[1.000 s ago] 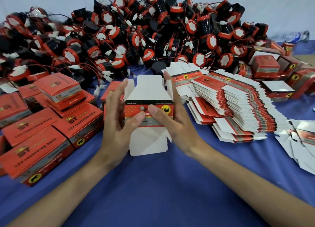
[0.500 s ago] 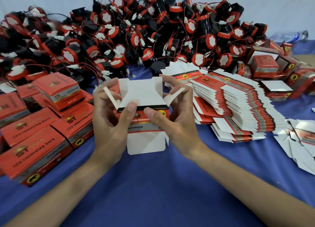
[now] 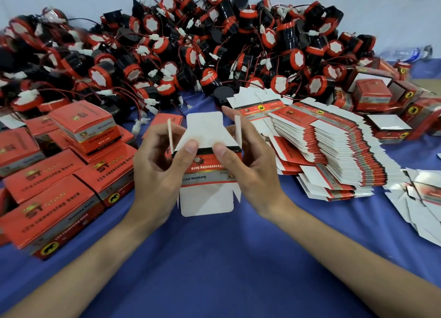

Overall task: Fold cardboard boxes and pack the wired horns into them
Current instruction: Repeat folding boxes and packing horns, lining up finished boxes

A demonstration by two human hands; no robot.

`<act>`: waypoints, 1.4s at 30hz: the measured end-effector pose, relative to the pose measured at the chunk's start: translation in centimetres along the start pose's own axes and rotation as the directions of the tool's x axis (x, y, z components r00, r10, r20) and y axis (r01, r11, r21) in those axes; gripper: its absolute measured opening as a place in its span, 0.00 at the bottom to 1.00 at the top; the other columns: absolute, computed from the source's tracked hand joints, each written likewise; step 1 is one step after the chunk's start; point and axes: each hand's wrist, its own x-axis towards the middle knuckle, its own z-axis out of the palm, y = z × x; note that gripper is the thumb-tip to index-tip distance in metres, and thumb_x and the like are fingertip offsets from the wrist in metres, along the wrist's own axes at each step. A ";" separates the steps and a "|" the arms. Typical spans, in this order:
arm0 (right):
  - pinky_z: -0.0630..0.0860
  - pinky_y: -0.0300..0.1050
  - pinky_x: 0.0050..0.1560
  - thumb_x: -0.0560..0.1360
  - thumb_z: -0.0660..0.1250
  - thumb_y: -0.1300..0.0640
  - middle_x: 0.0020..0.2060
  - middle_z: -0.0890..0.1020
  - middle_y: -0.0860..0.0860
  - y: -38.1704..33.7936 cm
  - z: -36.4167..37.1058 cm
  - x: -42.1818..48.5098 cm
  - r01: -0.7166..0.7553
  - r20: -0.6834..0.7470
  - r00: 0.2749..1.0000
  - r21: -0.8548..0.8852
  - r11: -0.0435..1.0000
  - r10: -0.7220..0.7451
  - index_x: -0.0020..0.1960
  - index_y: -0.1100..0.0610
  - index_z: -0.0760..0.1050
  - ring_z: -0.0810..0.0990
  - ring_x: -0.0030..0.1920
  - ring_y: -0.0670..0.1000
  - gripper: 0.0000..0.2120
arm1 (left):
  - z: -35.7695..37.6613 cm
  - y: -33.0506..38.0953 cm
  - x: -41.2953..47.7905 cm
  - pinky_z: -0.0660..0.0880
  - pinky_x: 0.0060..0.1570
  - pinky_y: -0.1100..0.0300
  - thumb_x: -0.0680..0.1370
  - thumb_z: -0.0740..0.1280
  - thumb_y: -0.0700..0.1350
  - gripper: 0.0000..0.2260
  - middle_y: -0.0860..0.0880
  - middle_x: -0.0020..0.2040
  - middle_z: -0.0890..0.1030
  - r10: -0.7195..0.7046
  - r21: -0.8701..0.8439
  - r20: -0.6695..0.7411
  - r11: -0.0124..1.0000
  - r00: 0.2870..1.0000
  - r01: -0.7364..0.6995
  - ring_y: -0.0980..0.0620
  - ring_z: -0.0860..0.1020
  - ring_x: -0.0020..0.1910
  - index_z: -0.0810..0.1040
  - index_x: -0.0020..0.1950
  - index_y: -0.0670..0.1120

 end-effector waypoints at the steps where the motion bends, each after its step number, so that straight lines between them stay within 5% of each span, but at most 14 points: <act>1: 0.79 0.39 0.48 0.75 0.66 0.58 0.54 0.77 0.61 0.0 0.1 0.0 0.030 0.006 1.000 -0.043 0.999 -0.030 0.68 0.50 0.68 0.79 0.55 0.53 0.22 | -0.1 -0.1 0.0 0.75 0.42 0.65 0.76 0.65 0.52 0.08 0.57 0.45 0.80 -0.001 0.018 0.016 1.000 1.000 0.000 0.58 0.79 0.44 0.75 0.53 0.52; 6: 0.75 0.39 0.52 0.76 0.65 0.57 0.49 0.78 0.44 0.4 0.2 0.1 0.082 -0.036 0.995 -0.162 0.983 -0.089 0.66 0.52 0.72 0.77 0.52 0.39 0.18 | -0.2 -0.3 -0.2 0.74 0.47 0.57 0.78 0.60 0.54 0.12 0.50 0.47 0.77 0.009 0.130 0.074 0.991 0.997 -0.019 0.50 0.77 0.47 0.76 0.56 0.51; 11: 0.73 0.34 0.52 0.78 0.62 0.53 0.51 0.80 0.51 0.6 0.2 -0.2 0.150 -0.031 0.987 -0.196 0.969 -0.159 0.68 0.49 0.68 0.76 0.52 0.38 0.19 | 0.1 -0.4 -0.5 0.76 0.50 0.68 0.82 0.58 0.46 0.19 0.66 0.60 0.76 0.067 0.113 0.097 0.991 0.993 -0.078 0.62 0.77 0.57 0.62 0.73 0.51; 14: 0.74 0.36 0.50 0.78 0.60 0.53 0.48 0.79 0.48 0.6 0.1 -0.2 0.161 -0.026 0.985 -0.189 0.969 -0.168 0.64 0.48 0.71 0.77 0.49 0.39 0.15 | 0.1 -0.4 -0.6 0.77 0.52 0.49 0.80 0.57 0.52 0.15 0.51 0.56 0.78 0.048 0.124 0.085 0.991 0.995 -0.058 0.48 0.78 0.54 0.70 0.66 0.56; 20: 0.76 0.49 0.48 0.79 0.59 0.53 0.45 0.78 0.46 1.1 0.3 -0.5 0.069 0.006 0.998 -0.131 0.989 -0.068 0.58 0.46 0.74 0.78 0.48 0.46 0.10 | 0.3 -0.5 -0.8 0.76 0.39 0.47 0.80 0.56 0.54 0.17 0.34 0.44 0.74 -0.046 0.073 0.083 0.997 0.995 0.040 0.36 0.75 0.42 0.75 0.51 0.42; 24: 0.69 0.48 0.41 0.80 0.56 0.56 0.38 0.72 0.46 1.2 0.5 -0.7 0.032 0.030 0.999 -0.113 0.993 -0.029 0.51 0.50 0.75 0.73 0.39 0.46 0.09 | 0.2 -0.6 -0.7 0.76 0.37 0.66 0.80 0.56 0.47 0.10 0.52 0.40 0.79 -0.118 -0.064 0.074 0.990 0.990 0.123 0.57 0.78 0.39 0.75 0.48 0.47; 26: 0.67 0.48 0.41 0.80 0.56 0.56 0.36 0.71 0.51 1.3 0.6 -0.6 -0.005 0.017 1.000 -0.082 0.997 0.006 0.45 0.59 0.76 0.71 0.38 0.48 0.12 | 0.2 -0.5 -0.6 0.75 0.41 0.68 0.82 0.56 0.46 0.08 0.58 0.43 0.78 -0.080 -0.065 0.107 0.994 0.991 0.088 0.61 0.77 0.42 0.75 0.50 0.50; 30: 0.69 0.51 0.41 0.79 0.57 0.55 0.41 0.73 0.56 1.0 0.4 -0.6 -0.045 0.006 0.999 -0.052 0.998 0.045 0.39 0.55 0.76 0.73 0.41 0.51 0.14 | 0.4 -0.1 -0.8 0.75 0.46 0.64 0.83 0.55 0.49 0.08 0.51 0.50 0.72 -0.041 -0.046 0.116 0.998 0.992 0.046 0.57 0.74 0.47 0.72 0.53 0.49; 32: 0.72 0.50 0.45 0.79 0.57 0.57 0.46 0.74 0.58 1.1 0.4 -0.7 0.004 0.015 1.000 -0.126 0.992 -0.002 0.41 0.66 0.79 0.75 0.45 0.51 0.17 | 0.6 -0.1 -0.8 0.75 0.52 0.58 0.81 0.56 0.54 0.08 0.48 0.54 0.67 -0.059 0.004 0.104 0.998 0.993 0.059 0.50 0.72 0.54 0.74 0.52 0.56; 34: 0.73 0.46 0.43 0.79 0.58 0.59 0.45 0.74 0.58 1.1 0.5 -0.8 0.061 0.004 0.998 -0.151 0.987 -0.061 0.41 0.71 0.78 0.75 0.44 0.51 0.18 | 0.6 0.0 -0.8 0.74 0.52 0.55 0.79 0.58 0.56 0.14 0.50 0.53 0.66 -0.030 0.082 0.132 0.996 0.991 0.019 0.47 0.71 0.54 0.76 0.50 0.49; 36: 0.72 0.42 0.40 0.80 0.59 0.60 0.41 0.75 0.55 1.1 0.6 -0.9 0.108 -0.032 0.993 -0.179 0.978 -0.115 0.42 0.68 0.77 0.75 0.41 0.49 0.15 | 0.3 -0.2 -0.9 0.74 0.45 0.55 0.79 0.59 0.52 0.18 0.45 0.49 0.69 -0.005 0.072 0.170 0.997 0.985 -0.008 0.44 0.72 0.48 0.74 0.50 0.36; 39: 0.72 0.34 0.38 0.79 0.59 0.61 0.38 0.77 0.41 0.7 0.8 -0.9 0.108 -0.042 0.993 -0.115 0.987 -0.113 0.53 0.55 0.75 0.76 0.38 0.41 0.07 | 0.3 -0.2 -1.0 0.73 0.39 0.48 0.78 0.59 0.51 0.21 0.34 0.43 0.72 0.004 0.058 0.159 0.998 0.987 -0.013 0.35 0.73 0.41 0.72 0.51 0.30; 42: 0.72 0.31 0.35 0.78 0.59 0.61 0.36 0.77 0.37 0.5 0.7 -0.8 0.121 -0.052 0.990 -0.121 0.985 -0.128 0.55 0.48 0.72 0.76 0.35 0.38 0.10 | 0.4 -0.3 -1.0 0.76 0.36 0.61 0.78 0.61 0.49 0.13 0.45 0.42 0.79 -0.007 0.029 0.131 1.000 0.991 0.003 0.50 0.79 0.40 0.75 0.52 0.39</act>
